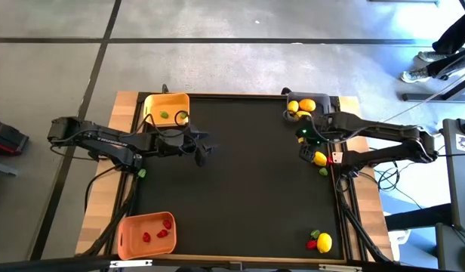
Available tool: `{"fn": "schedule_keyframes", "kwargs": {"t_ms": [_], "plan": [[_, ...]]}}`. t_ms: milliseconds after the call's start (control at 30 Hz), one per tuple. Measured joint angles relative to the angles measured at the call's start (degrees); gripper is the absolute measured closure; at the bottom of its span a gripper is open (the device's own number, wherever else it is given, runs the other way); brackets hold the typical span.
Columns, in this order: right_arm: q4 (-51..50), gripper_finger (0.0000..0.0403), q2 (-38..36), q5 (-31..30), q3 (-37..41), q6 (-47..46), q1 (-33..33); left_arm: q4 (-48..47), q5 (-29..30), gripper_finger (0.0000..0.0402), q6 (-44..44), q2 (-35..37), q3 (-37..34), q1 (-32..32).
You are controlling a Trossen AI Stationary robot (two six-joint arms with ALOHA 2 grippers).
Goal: Sort produce into baskets
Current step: Put the yellow lemon into the black bin
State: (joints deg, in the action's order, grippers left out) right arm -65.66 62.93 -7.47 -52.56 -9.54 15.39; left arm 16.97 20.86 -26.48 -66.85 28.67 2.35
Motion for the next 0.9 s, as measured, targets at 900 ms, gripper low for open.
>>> {"fn": "schedule_keyframes", "kwargs": {"t_ms": [900], "plan": [[-9.52, 0.0150, -0.10, -1.45, 5.90, -11.65, 0.01, -0.21, -0.02, 0.0073, 0.25, -0.06, 0.00, 0.04]]}}
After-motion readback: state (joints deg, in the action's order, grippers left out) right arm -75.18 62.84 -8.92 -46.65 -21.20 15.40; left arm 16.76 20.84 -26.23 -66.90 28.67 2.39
